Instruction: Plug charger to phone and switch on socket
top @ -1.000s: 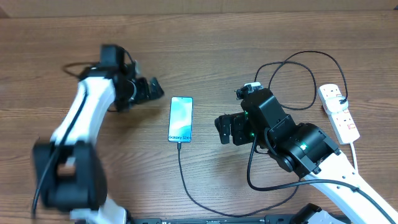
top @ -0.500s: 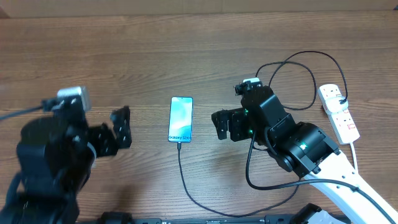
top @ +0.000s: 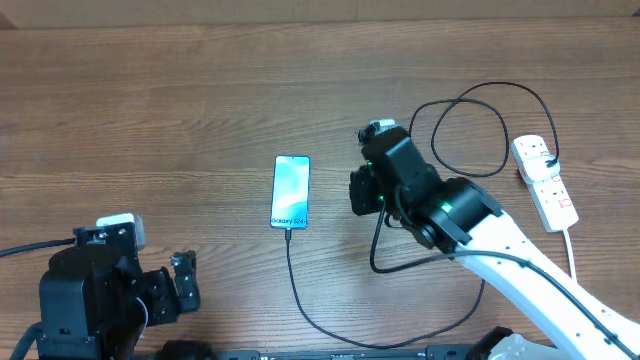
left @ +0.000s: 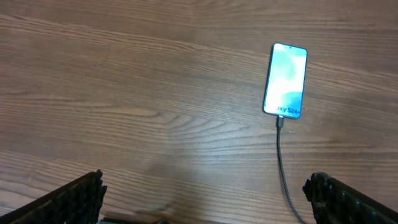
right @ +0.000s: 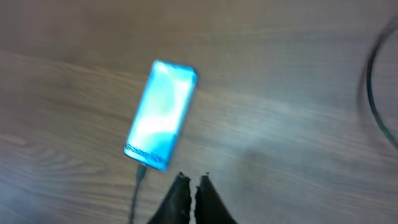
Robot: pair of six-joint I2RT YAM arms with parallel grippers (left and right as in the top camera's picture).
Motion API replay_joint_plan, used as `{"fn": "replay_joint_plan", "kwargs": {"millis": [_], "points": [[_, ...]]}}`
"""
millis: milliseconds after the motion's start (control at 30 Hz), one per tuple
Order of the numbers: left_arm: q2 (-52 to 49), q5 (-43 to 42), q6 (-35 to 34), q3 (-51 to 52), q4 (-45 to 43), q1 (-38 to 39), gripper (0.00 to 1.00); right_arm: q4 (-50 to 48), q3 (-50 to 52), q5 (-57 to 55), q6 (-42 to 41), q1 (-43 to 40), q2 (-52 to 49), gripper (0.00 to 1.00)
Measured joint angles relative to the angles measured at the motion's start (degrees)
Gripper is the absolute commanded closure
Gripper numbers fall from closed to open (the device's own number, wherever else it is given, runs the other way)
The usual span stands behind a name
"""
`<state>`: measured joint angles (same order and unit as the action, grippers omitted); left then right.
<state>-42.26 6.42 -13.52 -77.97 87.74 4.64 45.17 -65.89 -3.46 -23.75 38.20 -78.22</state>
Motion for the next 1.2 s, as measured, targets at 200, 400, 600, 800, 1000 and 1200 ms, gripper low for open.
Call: {"fn": "replay_joint_plan", "kwargs": {"millis": [200,400,600,800,1000,1200], "points": [[0.0,0.6,0.0,0.0,-0.1,0.0,0.01,14.4,0.0,-6.1,-13.2,-2.8,-0.2,0.96],[0.4,0.7,0.0,0.0,-0.1,0.0,0.01,26.2,0.0,-10.2,-25.7,-15.9,0.0,0.96],[4.1,0.8,0.4,0.1,-0.3,0.0,0.0,23.4,0.0,-9.9,-27.8,-37.4,0.0,0.96],[11.9,1.9,0.4,0.1,-0.3,0.0,0.0,15.1,0.0,-4.9,-23.5,-55.4,-0.2,0.96],[18.5,2.4,0.4,0.1,-0.3,0.0,0.01,12.3,-0.5,0.2,-20.5,-65.0,-6.6,0.96],[20.2,2.4,0.4,0.1,-0.3,0.0,0.01,15.5,-9.8,3.4,-17.1,-67.3,-17.9,0.96]]}}
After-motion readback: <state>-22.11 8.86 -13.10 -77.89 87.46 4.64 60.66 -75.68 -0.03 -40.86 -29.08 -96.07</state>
